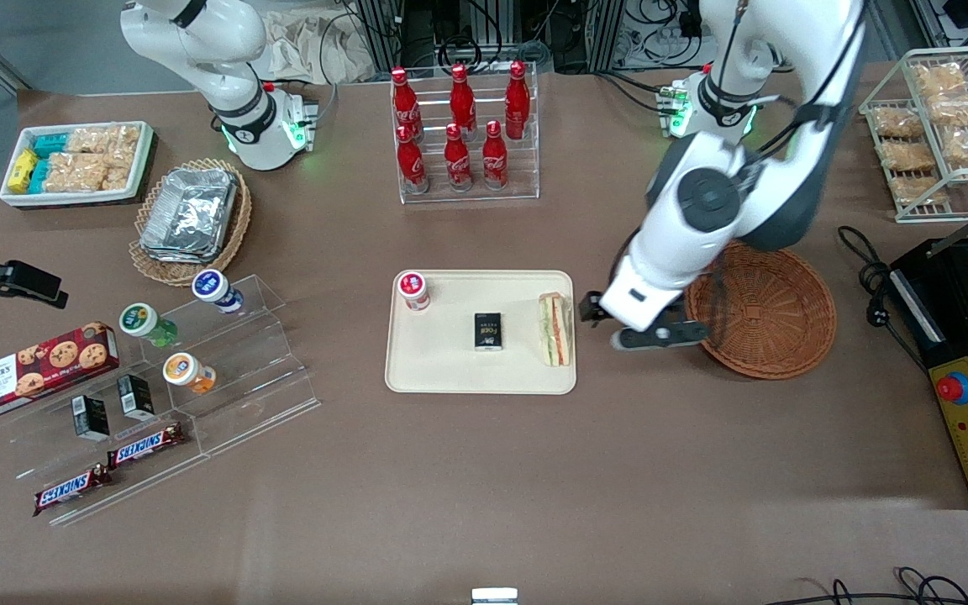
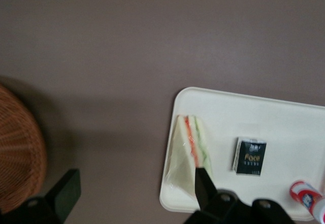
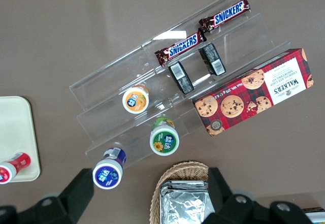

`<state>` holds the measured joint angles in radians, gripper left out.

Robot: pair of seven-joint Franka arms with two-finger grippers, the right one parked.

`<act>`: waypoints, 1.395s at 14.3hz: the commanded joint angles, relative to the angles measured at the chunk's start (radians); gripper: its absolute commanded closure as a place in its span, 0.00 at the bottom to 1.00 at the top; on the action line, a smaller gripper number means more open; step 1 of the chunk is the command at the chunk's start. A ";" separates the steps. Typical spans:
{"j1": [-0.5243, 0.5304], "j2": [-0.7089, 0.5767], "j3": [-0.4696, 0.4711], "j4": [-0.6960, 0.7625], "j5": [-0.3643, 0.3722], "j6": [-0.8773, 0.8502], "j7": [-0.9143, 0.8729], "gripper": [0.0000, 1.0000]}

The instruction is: Place sandwich from basket to tray

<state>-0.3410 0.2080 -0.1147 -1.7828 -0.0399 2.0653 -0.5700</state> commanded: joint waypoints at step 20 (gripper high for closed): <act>0.384 -0.032 0.004 0.315 0.078 -0.309 0.555 0.00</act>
<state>0.0175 0.1703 -0.1027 -1.4821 0.0177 1.7797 -0.0635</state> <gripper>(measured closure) 0.000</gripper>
